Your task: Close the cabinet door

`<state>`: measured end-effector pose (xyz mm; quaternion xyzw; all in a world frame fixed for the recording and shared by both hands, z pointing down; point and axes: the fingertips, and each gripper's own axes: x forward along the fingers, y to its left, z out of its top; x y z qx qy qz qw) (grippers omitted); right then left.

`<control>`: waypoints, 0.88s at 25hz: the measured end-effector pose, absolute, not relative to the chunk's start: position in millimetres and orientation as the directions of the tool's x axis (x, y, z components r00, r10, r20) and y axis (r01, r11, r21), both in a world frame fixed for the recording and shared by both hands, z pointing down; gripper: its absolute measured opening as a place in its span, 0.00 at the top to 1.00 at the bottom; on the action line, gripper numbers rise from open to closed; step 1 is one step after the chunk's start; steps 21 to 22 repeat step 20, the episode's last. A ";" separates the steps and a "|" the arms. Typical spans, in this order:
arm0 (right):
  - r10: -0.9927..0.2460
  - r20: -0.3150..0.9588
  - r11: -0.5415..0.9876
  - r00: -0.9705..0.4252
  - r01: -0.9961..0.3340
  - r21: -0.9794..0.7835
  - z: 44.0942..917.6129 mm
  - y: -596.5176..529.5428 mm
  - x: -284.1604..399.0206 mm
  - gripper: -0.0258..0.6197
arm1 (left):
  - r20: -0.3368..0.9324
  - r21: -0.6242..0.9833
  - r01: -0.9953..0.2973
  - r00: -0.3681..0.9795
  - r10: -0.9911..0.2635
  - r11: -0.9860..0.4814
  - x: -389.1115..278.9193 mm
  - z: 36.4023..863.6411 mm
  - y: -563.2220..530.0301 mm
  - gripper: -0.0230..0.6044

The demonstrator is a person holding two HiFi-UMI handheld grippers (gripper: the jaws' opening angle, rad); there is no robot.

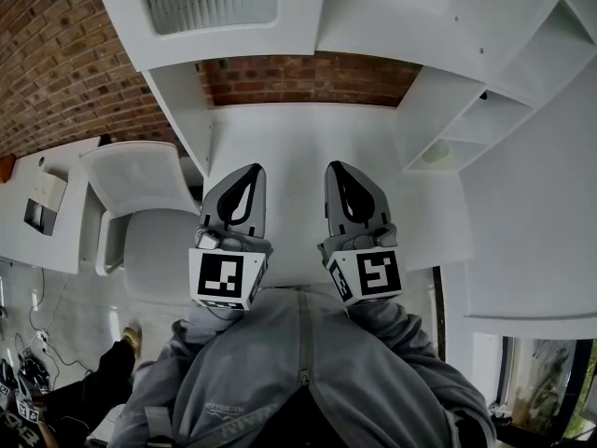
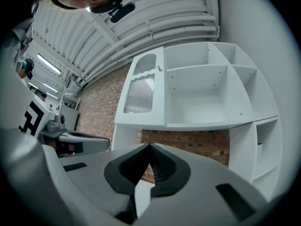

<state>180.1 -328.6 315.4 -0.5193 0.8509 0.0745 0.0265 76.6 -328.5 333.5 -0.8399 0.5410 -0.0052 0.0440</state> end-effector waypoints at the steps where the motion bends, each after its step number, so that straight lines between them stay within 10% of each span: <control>1: -0.879 -0.123 0.451 -0.460 -0.887 0.099 315.2 -328.3 179.8 0.92 | -0.039 -0.079 -0.907 0.417 -0.908 -0.413 77.2 333.7 -328.3 0.96; 22: -0.865 -0.112 0.481 -0.489 -0.872 0.094 320.4 -333.0 170.3 0.92 | -0.028 -0.078 -0.907 0.417 -0.908 -0.414 74.8 337.0 -330.9 0.96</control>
